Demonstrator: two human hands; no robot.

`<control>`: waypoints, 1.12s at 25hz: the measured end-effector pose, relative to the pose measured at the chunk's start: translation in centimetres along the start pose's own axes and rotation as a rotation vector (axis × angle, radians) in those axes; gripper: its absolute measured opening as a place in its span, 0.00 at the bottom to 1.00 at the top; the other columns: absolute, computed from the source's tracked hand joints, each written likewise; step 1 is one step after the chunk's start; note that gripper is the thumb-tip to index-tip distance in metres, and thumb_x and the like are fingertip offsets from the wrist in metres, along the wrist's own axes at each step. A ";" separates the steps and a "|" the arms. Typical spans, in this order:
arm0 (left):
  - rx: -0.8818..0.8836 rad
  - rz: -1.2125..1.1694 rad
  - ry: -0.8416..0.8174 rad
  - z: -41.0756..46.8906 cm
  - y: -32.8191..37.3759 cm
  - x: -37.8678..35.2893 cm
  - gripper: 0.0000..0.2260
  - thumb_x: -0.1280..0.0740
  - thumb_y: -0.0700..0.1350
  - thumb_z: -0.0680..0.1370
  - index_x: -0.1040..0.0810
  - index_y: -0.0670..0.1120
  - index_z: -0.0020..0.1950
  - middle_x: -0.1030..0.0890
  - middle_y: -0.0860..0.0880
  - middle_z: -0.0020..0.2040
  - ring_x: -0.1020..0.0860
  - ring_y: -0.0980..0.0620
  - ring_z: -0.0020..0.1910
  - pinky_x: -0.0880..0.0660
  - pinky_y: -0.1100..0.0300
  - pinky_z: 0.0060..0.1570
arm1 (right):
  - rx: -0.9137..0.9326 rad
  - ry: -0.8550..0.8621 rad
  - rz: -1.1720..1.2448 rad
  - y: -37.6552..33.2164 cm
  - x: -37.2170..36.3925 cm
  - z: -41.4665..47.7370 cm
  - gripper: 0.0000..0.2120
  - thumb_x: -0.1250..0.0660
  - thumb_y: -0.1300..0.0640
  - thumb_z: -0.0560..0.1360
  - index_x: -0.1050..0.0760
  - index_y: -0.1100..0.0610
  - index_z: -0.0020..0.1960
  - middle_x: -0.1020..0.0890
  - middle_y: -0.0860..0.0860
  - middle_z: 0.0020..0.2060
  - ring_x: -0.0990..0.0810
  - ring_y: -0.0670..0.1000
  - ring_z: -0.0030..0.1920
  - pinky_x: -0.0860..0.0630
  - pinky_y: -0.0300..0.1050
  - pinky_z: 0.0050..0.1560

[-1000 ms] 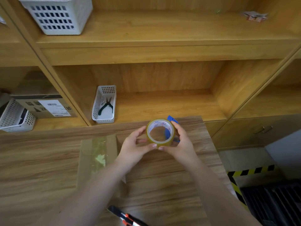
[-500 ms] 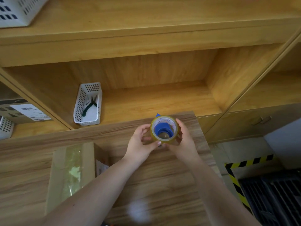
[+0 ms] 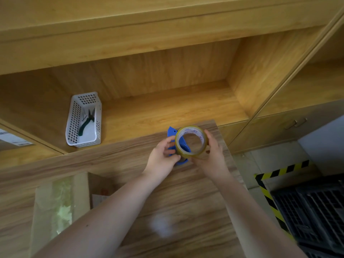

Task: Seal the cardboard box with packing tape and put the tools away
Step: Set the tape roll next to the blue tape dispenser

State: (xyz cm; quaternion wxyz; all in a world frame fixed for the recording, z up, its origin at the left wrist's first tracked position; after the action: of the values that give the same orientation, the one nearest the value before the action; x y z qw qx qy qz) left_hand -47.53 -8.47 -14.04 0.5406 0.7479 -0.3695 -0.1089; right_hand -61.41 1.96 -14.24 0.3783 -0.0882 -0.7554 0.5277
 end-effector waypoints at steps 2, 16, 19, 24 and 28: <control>0.042 -0.060 -0.009 0.8 -0.5 -0.7 0.27 0.34 0.31 0.73 0.26 0.49 0.69 0.19 0.47 0.59 0.19 0.54 0.50 0.23 0.63 0.51 | -0.023 0.024 -0.013 1.0 0.3 0.4 0.47 0.21 0.58 0.65 0.43 0.55 0.76 0.31 0.51 0.72 0.38 0.54 0.73 0.39 0.59 0.72; 0.363 -0.432 -0.103 4.8 -1.7 -6.8 0.28 0.45 0.25 0.72 0.29 0.40 0.71 0.21 0.45 0.60 0.23 0.46 0.60 0.27 0.50 0.66 | -0.200 0.135 -0.003 7.3 2.1 3.8 0.47 0.20 0.56 0.60 0.39 0.49 0.73 0.26 0.40 0.56 0.28 0.59 0.66 0.29 0.60 0.65; 0.402 -0.512 -0.153 5.4 -1.9 -8.2 0.29 0.47 0.25 0.73 0.33 0.40 0.74 0.30 0.40 0.72 0.28 0.43 0.68 0.28 0.46 0.65 | -0.238 0.144 0.038 9.5 2.2 4.8 0.49 0.20 0.51 0.57 0.40 0.46 0.73 0.22 0.48 0.61 0.27 0.57 0.65 0.26 0.58 0.63; 0.435 -0.569 -0.206 5.6 -2.0 -9.8 0.34 0.48 0.25 0.73 0.38 0.45 0.77 0.31 0.41 0.72 0.29 0.43 0.68 0.32 0.42 0.69 | -0.262 0.126 0.015 11.6 2.0 5.9 0.49 0.20 0.51 0.58 0.40 0.48 0.74 0.22 0.50 0.62 0.27 0.57 0.66 0.26 0.57 0.63; 0.460 -0.542 -0.241 6.0 -2.1 -10.7 0.34 0.48 0.26 0.72 0.37 0.46 0.76 0.22 0.47 0.51 0.24 0.50 0.54 0.32 0.43 0.69 | -0.293 0.120 0.005 12.8 1.5 6.7 0.45 0.20 0.53 0.58 0.38 0.43 0.69 0.22 0.51 0.60 0.27 0.57 0.65 0.25 0.57 0.62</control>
State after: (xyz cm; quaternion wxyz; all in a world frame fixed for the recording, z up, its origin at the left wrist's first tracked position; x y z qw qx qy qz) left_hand -57.49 -5.41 -20.81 0.2628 0.9022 -0.2340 -0.2493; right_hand -70.26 3.33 -25.60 0.4046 -0.1757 -0.8002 0.4064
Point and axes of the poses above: each hand's wrist, its own z-axis towards the middle knuckle, its own x-axis out of the back of the hand, y = z × x, the point moved 8 cm from there along z, towards the middle knuckle
